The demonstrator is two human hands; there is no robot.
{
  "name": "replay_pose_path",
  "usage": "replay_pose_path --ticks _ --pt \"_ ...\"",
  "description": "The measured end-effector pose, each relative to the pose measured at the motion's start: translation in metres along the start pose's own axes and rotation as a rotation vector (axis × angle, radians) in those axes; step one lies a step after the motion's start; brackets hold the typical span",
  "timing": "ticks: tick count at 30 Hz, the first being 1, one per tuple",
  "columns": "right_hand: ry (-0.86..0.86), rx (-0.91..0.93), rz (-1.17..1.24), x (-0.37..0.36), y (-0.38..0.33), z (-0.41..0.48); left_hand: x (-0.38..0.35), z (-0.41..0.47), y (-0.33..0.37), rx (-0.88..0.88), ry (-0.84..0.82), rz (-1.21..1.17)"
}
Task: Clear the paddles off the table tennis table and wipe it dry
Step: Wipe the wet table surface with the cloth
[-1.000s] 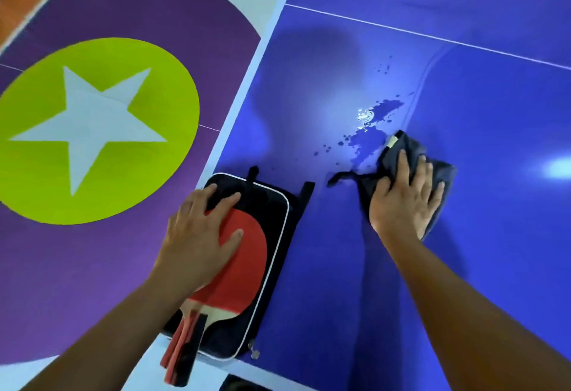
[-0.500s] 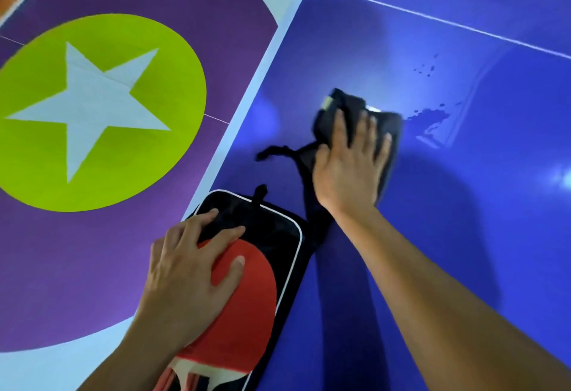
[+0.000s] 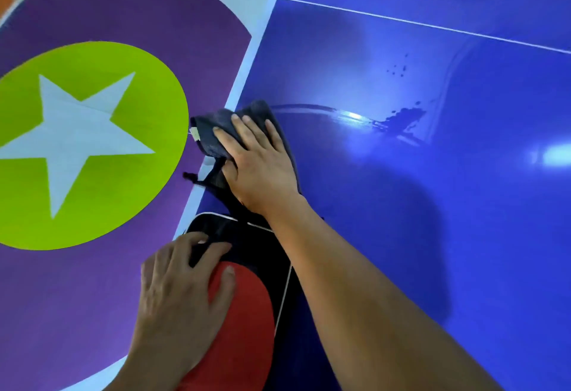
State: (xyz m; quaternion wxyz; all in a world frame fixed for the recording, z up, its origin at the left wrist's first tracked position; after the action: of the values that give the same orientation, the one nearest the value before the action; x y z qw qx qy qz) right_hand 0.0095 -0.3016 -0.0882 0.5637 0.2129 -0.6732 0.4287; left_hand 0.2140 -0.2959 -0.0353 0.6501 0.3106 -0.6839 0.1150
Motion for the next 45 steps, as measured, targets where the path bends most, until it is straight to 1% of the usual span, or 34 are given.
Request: replay_pose_path --ticks 2,4,8,11,14,18,20,21,23,24,26,28,30,31,32,35,38,40,43,45 --pt "0.051 -0.151 0.005 0.013 0.036 -0.020 0.002 0.009 0.008 -0.003 0.023 -0.033" --pt "0.092 -0.307 -0.021 0.029 0.075 -0.050 0.004 0.024 0.019 -0.043 0.045 -0.071" --pt "0.196 -0.617 -0.070 0.056 0.149 -0.120 -0.003 0.070 0.059 -0.206 0.041 -0.073" --pt "0.234 -0.836 -0.069 0.072 0.197 -0.146 -0.015 0.113 0.079 -0.317 0.011 -0.020" --pt "0.262 -0.951 -0.065 0.081 0.227 -0.139 -0.021 0.158 0.070 -0.315 0.016 -0.029" --pt "0.309 -1.072 -0.077 0.083 0.244 -0.109 -0.017 0.192 0.051 -0.235 0.101 -0.083" --pt "0.305 -1.082 -0.063 0.080 0.238 -0.083 -0.015 0.195 0.038 -0.151 0.109 -0.098" --pt "0.292 -1.059 -0.066 0.078 0.231 -0.066 -0.015 0.193 0.030 -0.094 0.101 -0.115" --pt "0.257 -0.971 -0.076 0.073 0.213 -0.030 -0.016 0.183 0.018 -0.023 0.080 -0.161" --pt "0.235 -0.903 -0.078 0.069 0.199 -0.009 -0.018 0.178 0.014 -0.042 0.076 -0.169" --pt "0.198 -0.725 -0.089 0.059 0.167 0.030 -0.018 0.169 0.012 -0.176 0.073 -0.120" --pt "0.130 -0.456 -0.118 0.046 0.126 0.064 -0.019 0.165 0.014 -0.275 0.064 -0.082" --pt "0.035 -0.155 -0.119 0.030 0.084 0.088 -0.018 0.163 0.014 -0.242 0.040 -0.101" --pt "0.005 -0.060 -0.108 0.024 0.070 0.096 -0.017 0.163 0.015 -0.205 0.024 -0.109" --pt "-0.013 -0.015 -0.093 0.020 0.061 0.101 -0.015 0.163 0.016 -0.164 0.010 -0.118" --pt "-0.007 -0.007 -0.052 0.021 0.062 0.101 -0.011 0.161 0.021 -0.096 0.002 -0.094" --pt "0.038 -0.070 -0.022 0.030 0.089 0.080 -0.010 0.166 0.032 -0.110 0.046 -0.015" --pt "0.093 -0.193 -0.028 0.042 0.125 0.051 -0.015 0.173 0.047 -0.209 0.069 0.018" --pt "0.170 -0.427 -0.052 0.064 0.192 0.003 -0.030 0.191 0.075 -0.371 0.052 0.007" --pt "0.225 -0.592 -0.061 0.081 0.239 -0.027 -0.038 0.208 0.086 -0.430 0.075 0.024"
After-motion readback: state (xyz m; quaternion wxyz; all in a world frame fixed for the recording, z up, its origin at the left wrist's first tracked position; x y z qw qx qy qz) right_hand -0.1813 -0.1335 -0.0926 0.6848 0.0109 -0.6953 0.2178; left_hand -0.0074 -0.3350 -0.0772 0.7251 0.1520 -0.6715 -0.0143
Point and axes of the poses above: each hand's wrist, its own z-axis towards the middle knuckle, its own x-axis out of the back of the hand, y = z × x, the point moved 3 cm from there along z, towards the middle knuckle, and after that the axes turned 2 degrees about -x, right-handed, at the moved point
